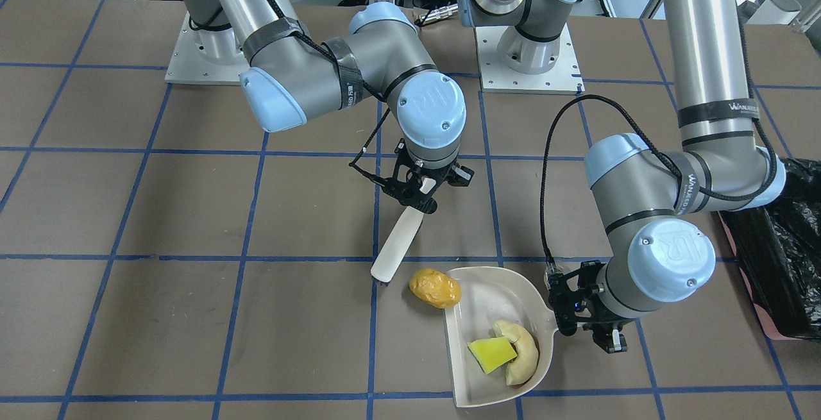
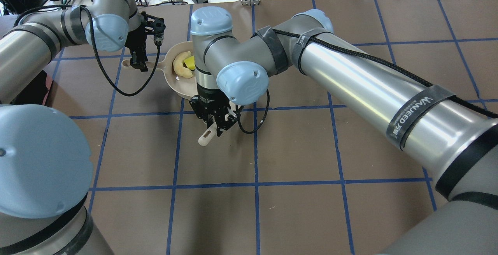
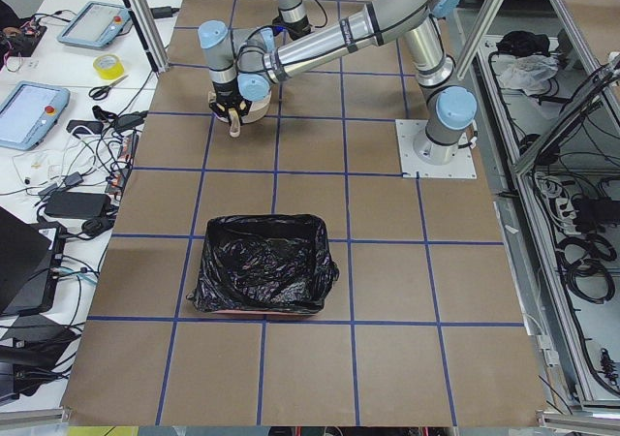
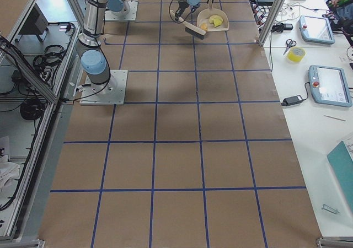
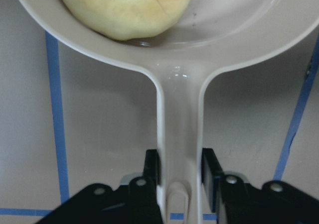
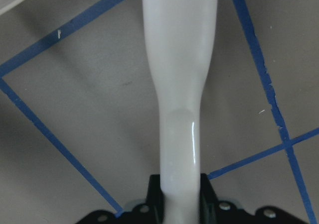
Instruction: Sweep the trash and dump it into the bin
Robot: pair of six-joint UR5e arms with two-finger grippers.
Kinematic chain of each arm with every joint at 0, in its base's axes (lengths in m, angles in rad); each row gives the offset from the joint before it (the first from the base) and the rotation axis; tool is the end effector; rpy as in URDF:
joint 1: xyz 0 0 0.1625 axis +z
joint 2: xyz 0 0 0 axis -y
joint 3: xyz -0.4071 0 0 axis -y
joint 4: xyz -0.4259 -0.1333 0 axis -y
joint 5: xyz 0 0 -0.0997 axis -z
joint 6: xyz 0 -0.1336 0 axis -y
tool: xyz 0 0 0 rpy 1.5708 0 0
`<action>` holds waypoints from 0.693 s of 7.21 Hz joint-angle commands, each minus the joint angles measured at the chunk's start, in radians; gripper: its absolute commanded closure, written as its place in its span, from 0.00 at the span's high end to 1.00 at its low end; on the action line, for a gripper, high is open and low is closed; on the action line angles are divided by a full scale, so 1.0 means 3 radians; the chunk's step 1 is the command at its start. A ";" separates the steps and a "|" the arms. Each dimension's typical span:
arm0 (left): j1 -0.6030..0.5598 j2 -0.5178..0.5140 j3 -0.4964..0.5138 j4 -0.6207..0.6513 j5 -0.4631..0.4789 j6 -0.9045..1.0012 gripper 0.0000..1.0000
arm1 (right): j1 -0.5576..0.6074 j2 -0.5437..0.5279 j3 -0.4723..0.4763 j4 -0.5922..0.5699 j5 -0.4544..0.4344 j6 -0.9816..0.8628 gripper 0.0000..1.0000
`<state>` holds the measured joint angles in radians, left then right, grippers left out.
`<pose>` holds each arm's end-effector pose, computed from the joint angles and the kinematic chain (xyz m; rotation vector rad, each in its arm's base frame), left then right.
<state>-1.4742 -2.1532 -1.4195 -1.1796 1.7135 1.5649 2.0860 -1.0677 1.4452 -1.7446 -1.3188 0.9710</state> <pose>-0.0458 -0.7129 0.1884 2.0588 2.2748 0.2032 0.4720 -0.4954 0.2153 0.7286 2.9665 0.4916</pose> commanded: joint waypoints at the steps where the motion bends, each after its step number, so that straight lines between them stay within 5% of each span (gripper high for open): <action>1: 0.0000 -0.0002 0.0002 0.0000 0.0000 0.0004 0.15 | 0.0026 0.0091 0.0025 -0.0090 -0.0032 -0.0138 0.00; 5: 0.0000 -0.0002 -0.0003 0.0000 -0.0005 -0.0001 0.15 | 0.0072 0.0250 -0.0061 -0.0244 -0.0032 -0.0286 0.00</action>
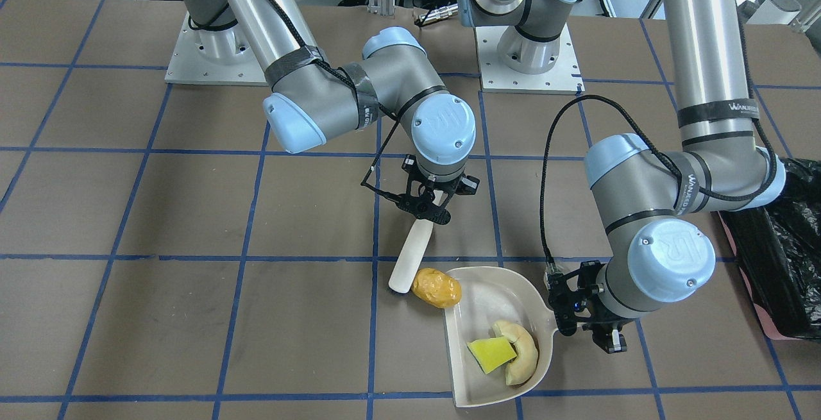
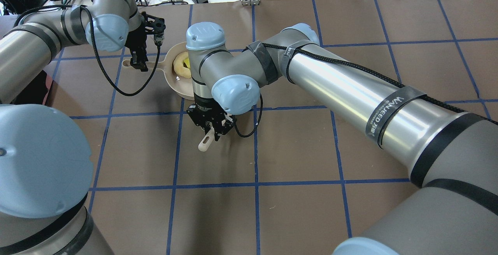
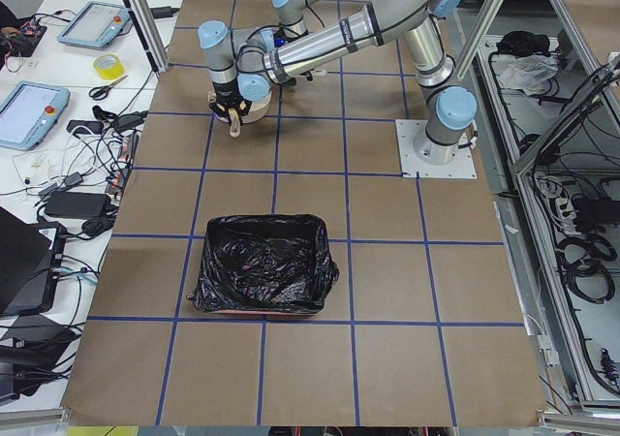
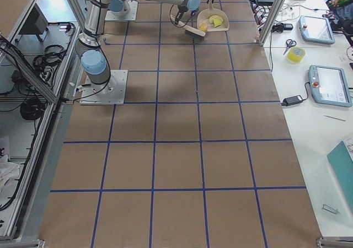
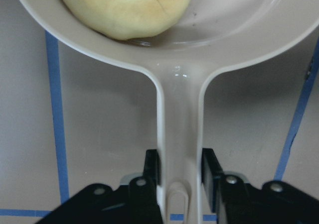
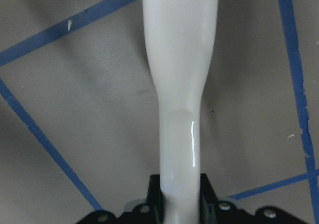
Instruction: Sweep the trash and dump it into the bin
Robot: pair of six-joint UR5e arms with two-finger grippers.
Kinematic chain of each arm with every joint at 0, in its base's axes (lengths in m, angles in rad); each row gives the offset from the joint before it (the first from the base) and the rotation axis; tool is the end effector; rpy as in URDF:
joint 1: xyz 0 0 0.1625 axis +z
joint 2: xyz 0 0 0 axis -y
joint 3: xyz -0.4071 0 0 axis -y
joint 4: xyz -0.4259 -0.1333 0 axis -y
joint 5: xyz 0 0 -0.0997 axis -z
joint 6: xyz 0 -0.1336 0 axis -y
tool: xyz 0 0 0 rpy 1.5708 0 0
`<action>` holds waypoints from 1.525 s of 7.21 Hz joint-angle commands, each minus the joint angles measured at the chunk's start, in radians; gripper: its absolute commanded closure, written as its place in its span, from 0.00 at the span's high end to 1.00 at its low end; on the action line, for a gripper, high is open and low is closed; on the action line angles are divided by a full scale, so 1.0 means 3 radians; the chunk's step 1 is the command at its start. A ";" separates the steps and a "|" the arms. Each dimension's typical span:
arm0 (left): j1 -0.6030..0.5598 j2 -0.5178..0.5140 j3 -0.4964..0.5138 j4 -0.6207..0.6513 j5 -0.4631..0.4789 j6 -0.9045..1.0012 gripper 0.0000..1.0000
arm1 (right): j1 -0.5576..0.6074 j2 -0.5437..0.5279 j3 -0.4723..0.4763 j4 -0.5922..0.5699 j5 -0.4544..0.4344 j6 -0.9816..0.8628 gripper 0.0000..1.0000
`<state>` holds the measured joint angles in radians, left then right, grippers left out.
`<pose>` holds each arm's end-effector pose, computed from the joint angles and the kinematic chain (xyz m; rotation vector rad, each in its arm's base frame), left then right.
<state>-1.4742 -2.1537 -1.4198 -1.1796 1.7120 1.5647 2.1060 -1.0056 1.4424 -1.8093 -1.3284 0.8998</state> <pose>-0.0460 -0.7129 0.1879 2.0597 2.2762 0.2024 0.4871 -0.4973 0.1793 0.5898 2.9955 0.4733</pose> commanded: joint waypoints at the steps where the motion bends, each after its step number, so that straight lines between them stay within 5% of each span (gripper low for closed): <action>1: 0.0000 0.0000 -0.0002 0.0000 -0.0005 -0.0026 0.15 | 0.0006 0.0064 -0.0123 -0.0033 0.0000 -0.0140 0.00; 5: 0.0005 0.0000 -0.0002 0.0000 -0.0005 -0.0021 0.15 | 0.0006 0.0334 -0.0599 -0.0033 0.0041 -0.0187 0.00; 8: 0.0005 0.0000 -0.0002 0.0000 -0.0005 -0.0021 0.15 | 0.0011 0.0345 -0.0671 -0.0094 0.0270 -0.0136 0.00; 11: 0.0005 0.0000 0.0003 0.0000 -0.0005 -0.0021 0.15 | 0.0000 0.0264 -0.0656 0.0119 0.0169 -0.0136 0.00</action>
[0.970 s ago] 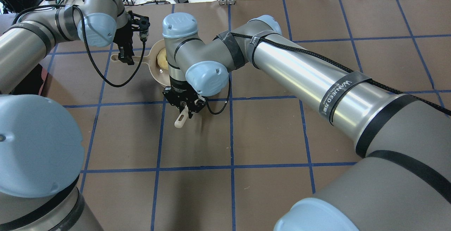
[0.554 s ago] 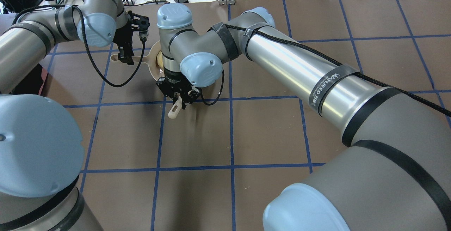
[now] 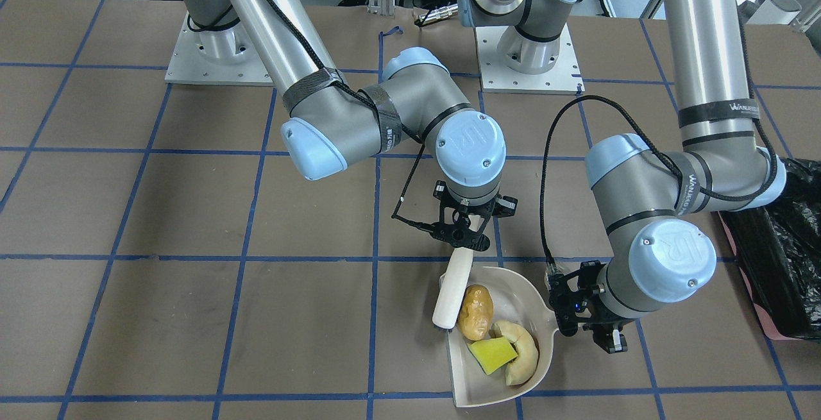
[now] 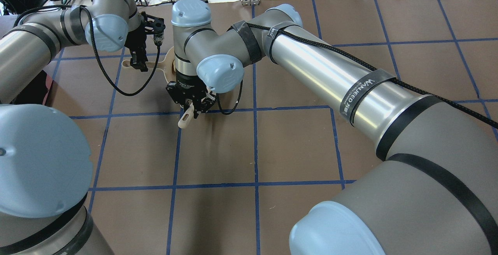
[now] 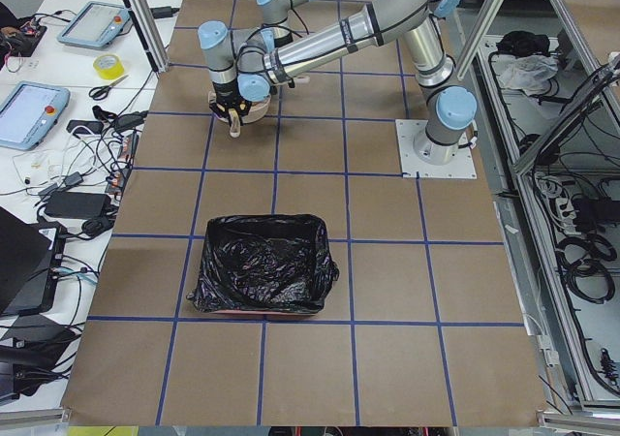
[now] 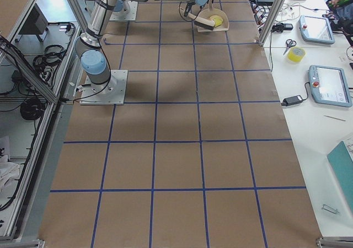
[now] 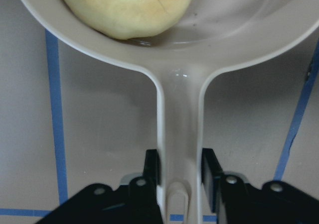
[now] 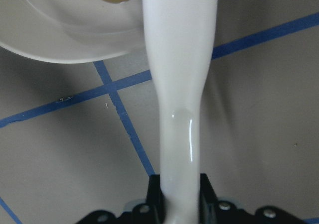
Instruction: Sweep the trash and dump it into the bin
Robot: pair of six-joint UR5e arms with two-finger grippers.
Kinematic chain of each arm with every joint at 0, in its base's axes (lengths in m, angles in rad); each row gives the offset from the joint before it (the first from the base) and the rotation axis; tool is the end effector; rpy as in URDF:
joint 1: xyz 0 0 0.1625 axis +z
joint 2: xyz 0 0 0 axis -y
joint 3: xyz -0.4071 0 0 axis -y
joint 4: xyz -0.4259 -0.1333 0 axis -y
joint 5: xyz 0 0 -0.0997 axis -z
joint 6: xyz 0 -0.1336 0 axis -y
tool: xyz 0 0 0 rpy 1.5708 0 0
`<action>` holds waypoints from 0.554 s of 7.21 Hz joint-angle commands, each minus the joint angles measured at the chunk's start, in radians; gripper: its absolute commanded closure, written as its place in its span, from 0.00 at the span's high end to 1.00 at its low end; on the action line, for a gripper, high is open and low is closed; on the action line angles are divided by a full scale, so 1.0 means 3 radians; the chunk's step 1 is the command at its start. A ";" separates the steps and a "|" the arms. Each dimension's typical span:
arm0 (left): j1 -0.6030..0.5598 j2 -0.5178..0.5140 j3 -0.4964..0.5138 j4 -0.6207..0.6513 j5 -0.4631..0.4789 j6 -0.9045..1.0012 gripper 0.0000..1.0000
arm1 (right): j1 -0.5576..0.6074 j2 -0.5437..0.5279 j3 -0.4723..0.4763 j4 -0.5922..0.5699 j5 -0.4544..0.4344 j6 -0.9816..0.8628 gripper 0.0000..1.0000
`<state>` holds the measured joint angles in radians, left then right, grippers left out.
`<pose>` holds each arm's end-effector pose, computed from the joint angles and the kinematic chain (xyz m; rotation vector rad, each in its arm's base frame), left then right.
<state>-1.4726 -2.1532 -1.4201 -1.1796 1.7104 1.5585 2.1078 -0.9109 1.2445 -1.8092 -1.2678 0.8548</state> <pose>-0.0450 -0.7129 0.1881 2.0512 2.2849 0.2002 0.5269 -0.5465 0.2083 0.4869 2.9033 0.3957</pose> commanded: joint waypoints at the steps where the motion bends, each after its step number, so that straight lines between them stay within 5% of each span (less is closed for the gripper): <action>1: 0.0000 0.0003 0.0004 0.0000 0.0000 -0.0005 0.15 | 0.0000 -0.0118 0.0004 0.0206 -0.0079 0.0009 0.00; 4: 0.0081 0.0003 -0.0006 0.0000 -0.0091 0.0026 0.10 | 0.0076 -0.0134 -0.0007 0.0226 -0.0155 -0.0037 0.00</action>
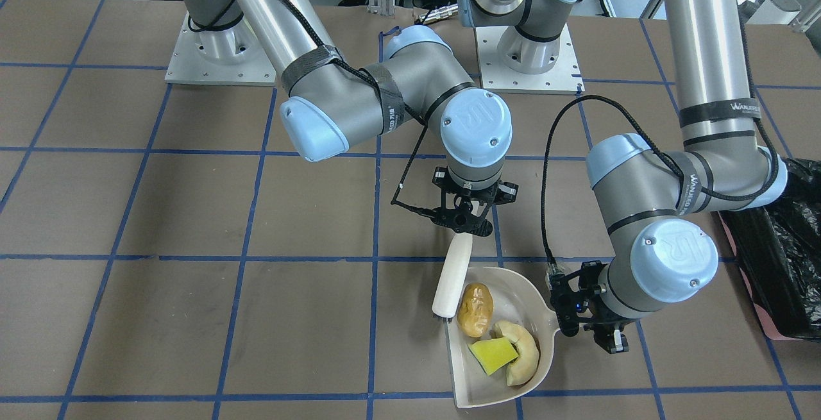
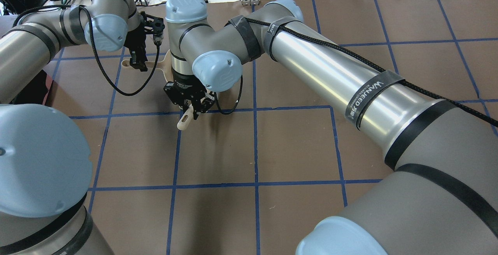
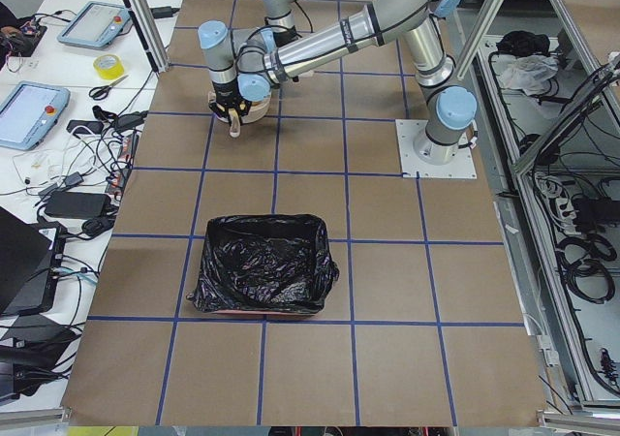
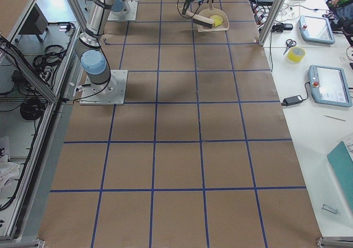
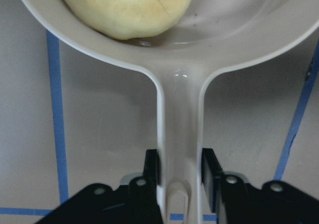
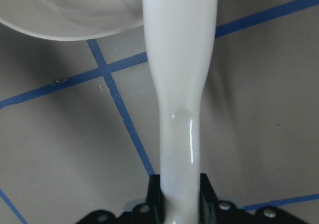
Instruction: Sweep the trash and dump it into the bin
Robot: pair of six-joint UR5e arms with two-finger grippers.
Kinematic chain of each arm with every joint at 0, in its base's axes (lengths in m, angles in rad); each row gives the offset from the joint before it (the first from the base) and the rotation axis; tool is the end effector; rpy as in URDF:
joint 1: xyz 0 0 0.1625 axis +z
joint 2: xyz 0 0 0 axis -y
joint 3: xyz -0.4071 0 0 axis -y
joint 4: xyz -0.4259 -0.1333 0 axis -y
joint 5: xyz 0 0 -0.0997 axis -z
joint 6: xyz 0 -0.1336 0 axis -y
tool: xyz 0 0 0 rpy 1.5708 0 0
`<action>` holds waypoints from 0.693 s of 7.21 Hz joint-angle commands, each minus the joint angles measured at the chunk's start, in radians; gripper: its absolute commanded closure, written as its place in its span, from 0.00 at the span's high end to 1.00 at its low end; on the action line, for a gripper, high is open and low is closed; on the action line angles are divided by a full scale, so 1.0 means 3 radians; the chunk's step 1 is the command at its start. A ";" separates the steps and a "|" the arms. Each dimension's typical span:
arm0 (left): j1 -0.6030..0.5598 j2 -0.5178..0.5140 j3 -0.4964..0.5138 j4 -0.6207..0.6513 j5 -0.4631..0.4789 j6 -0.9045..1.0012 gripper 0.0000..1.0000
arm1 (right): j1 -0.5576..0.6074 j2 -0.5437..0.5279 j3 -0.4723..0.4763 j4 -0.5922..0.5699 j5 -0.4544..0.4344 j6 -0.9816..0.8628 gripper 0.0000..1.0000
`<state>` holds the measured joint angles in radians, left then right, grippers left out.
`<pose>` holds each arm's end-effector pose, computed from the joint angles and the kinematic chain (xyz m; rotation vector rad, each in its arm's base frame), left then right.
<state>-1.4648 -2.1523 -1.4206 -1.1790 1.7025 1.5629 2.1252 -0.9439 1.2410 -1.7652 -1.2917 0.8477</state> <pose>-0.0405 -0.7132 0.1884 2.0511 2.2930 0.1911 0.5300 -0.5329 0.2295 0.4552 2.9347 0.3857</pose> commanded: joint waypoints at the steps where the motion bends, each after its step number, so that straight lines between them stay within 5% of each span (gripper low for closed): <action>1: 0.0096 0.0005 -0.0030 -0.0002 -0.0132 0.0047 0.09 | 0.0003 -0.0181 0.0015 0.0435 -0.0213 -0.0013 0.00; 5: 0.0249 0.0036 -0.0061 -0.0002 -0.0295 0.0113 0.04 | -0.0506 -0.0499 0.0112 0.0883 -0.0893 -0.0511 0.00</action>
<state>-1.4140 -2.1460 -1.4380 -1.1776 1.6370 1.5845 2.0412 -1.0708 1.2626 -1.5164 -1.4901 0.7768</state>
